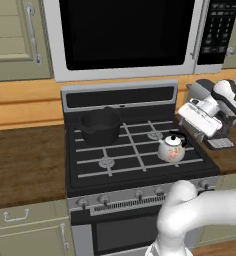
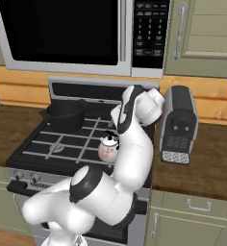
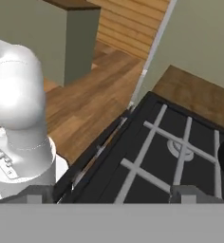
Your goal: Pick the kettle from the counter and place it on a stove burner. Then turn the burner on.
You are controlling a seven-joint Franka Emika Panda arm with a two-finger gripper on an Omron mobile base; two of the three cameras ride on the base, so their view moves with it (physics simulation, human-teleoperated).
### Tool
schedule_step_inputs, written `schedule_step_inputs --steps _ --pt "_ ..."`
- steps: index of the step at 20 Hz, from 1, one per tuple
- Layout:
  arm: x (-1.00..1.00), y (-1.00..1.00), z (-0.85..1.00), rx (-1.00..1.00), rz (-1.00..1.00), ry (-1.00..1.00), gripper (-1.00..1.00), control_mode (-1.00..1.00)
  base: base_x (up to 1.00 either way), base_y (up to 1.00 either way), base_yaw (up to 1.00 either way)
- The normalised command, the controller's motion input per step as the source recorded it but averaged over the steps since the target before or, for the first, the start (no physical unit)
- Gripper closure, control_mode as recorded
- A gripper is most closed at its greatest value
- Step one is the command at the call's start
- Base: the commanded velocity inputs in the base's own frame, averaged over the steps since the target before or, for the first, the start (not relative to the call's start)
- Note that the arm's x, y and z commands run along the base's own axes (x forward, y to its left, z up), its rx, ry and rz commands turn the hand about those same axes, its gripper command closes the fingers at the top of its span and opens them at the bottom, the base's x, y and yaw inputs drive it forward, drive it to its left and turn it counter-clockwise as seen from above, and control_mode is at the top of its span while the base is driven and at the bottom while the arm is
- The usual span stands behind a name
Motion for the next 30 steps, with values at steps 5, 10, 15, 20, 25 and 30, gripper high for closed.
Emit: schedule_step_inputs --steps 5,10,15,20,25,30 --pt "-0.97 0.00 0.24 -0.03 -0.16 -0.02 -1.00 -1.00 0.00 0.00 0.00" --pt "-1.00 0.00 0.00 0.00 -0.21 -0.13 -1.00 -1.00 0.00 0.00 0.00" --pt "-1.00 -0.20 -0.27 0.00 -0.20 -0.20 -1.00 -1.00 0.00 0.00 0.00" --pt "-0.95 -0.38 -0.84 0.02 -0.13 -0.25 -1.00 -1.00 0.00 0.00 0.00" --pt "-0.52 -0.32 -0.67 0.12 -0.12 -0.15 -1.00 -1.00 0.00 0.00 0.00" --pt "-0.06 -0.31 -0.53 0.12 -0.21 -0.02 -1.00 -1.00 0.00 0.00 0.00"
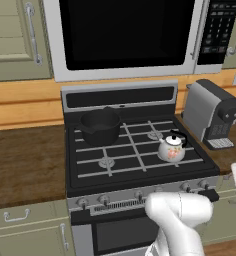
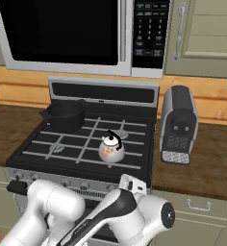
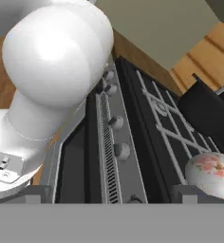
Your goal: Pick the kettle from the counter and place it on a stove burner. Then turn the burner on.
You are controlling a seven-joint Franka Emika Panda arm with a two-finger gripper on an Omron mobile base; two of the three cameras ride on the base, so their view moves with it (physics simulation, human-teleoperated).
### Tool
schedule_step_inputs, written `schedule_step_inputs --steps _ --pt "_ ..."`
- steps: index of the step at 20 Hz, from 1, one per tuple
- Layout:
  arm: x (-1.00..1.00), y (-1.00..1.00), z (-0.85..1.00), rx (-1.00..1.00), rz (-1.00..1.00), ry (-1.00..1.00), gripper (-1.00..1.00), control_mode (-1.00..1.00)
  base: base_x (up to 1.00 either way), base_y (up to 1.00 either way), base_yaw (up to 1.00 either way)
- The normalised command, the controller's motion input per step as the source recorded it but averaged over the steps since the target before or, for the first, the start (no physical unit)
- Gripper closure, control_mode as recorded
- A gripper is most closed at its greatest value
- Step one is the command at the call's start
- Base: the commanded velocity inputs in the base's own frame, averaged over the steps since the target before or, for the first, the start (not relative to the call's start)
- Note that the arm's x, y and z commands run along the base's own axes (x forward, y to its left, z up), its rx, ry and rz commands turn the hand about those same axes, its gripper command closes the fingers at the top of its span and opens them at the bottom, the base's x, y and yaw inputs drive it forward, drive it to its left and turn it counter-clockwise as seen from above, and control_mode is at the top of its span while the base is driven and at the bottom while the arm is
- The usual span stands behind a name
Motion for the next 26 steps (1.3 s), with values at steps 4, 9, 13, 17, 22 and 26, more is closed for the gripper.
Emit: schedule_step_inputs --steps 4,9,13,17,22,26 --pt "0.20 -0.27 -0.60 0.21 -0.23 -0.01 -1.00 -1.00 0.00 0.00 0.00" --pt "0.38 -0.09 -0.54 0.16 -0.26 0.00 -1.00 -1.00 0.00 0.00 0.00" --pt "0.58 -0.12 -0.39 0.15 -0.26 0.00 -1.00 -1.00 0.00 0.00 0.00" --pt "0.54 -0.21 -0.45 0.18 -0.19 0.00 -1.00 -1.00 0.00 0.00 0.00" --pt "0.44 -0.30 -0.48 0.16 -0.13 0.00 -1.00 -1.00 0.00 0.00 0.00" --pt "0.38 -0.63 -0.24 0.20 -0.06 -0.04 -1.00 -1.00 0.00 0.00 0.00"
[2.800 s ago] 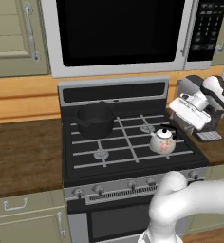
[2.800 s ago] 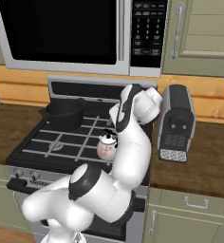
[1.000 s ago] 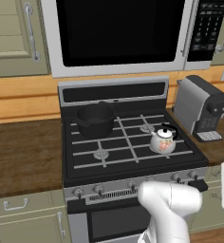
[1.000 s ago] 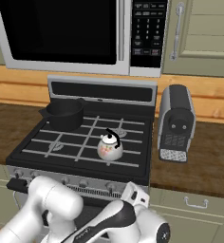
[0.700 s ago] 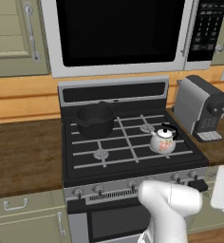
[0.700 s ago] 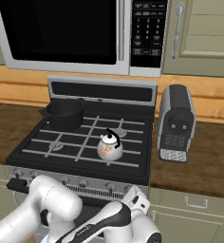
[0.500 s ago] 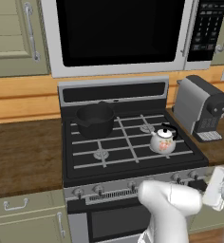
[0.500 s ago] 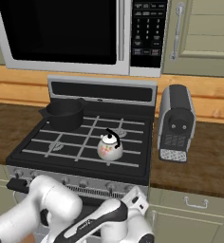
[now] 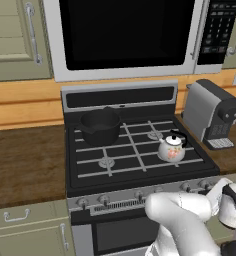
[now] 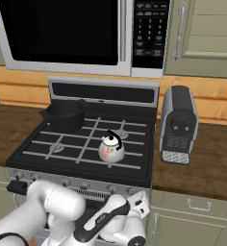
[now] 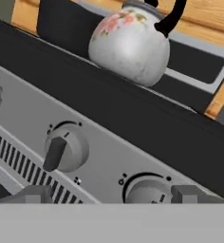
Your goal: Pick the kettle from the counter and place it on a stove burner. Then turn the burner on.
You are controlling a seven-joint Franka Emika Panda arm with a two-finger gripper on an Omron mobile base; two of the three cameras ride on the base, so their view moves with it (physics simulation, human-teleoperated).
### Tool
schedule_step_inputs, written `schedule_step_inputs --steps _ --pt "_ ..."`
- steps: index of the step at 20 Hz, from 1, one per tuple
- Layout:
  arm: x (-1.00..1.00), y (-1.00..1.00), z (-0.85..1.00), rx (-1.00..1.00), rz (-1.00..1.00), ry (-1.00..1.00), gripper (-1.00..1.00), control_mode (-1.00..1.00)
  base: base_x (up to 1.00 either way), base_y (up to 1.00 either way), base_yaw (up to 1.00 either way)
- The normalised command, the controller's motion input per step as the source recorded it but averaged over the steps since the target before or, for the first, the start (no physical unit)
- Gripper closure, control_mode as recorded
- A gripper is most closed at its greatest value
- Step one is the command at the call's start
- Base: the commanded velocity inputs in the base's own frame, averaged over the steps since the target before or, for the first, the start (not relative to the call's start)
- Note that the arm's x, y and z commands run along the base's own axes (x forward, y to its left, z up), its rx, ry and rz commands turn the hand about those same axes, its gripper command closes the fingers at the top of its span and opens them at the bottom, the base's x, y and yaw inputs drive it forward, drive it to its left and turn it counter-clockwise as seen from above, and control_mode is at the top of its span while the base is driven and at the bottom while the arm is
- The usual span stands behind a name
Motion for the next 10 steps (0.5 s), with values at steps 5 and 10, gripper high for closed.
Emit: schedule_step_inputs --steps 5,10 --pt "0.27 -0.68 -0.18 0.23 0.00 -0.09 -1.00 -1.00 0.00 0.00 0.00" --pt "0.20 -0.28 -0.39 0.13 0.00 -0.13 -1.00 -1.00 0.00 0.00 0.00"
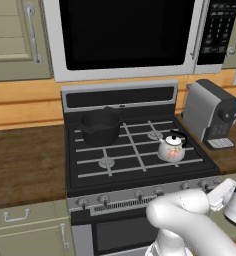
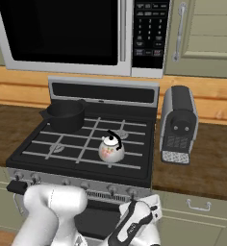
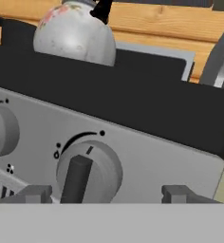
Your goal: Pick the kettle from the counter and place it on a stove burner. Then turn the burner on.
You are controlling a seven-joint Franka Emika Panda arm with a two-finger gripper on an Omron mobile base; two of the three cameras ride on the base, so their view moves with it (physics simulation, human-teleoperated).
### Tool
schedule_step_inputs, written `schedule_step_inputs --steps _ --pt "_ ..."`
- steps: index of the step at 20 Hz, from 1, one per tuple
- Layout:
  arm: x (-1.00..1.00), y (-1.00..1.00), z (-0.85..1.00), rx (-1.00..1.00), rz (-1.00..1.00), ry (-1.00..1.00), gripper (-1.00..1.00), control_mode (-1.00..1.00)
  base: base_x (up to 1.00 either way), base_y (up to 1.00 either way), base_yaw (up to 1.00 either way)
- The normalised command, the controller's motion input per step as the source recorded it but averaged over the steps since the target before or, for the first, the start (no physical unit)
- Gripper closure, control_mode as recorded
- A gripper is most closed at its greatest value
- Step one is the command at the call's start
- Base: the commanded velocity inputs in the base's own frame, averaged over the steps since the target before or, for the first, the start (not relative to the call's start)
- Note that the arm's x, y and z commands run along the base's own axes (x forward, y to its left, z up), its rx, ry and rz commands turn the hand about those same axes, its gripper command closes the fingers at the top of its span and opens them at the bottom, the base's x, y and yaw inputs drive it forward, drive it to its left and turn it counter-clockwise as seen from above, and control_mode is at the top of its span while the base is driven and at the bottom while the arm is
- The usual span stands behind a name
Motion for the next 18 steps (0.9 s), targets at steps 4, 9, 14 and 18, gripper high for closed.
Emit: schedule_step_inputs --steps 4,9,14,18 --pt "0.22 0.00 -0.27 0.05 0.00 -0.10 -1.00 -1.00 0.00 0.00 0.00" --pt "0.00 0.24 -0.12 0.03 -0.06 -0.11 -1.00 -1.00 0.00 0.00 0.00" --pt "0.00 0.28 0.00 0.00 -0.16 -0.08 -1.00 -1.00 0.00 0.00 0.00" --pt "0.00 0.00 0.06 0.04 -0.10 -0.10 -1.00 -1.00 0.00 0.00 0.00"
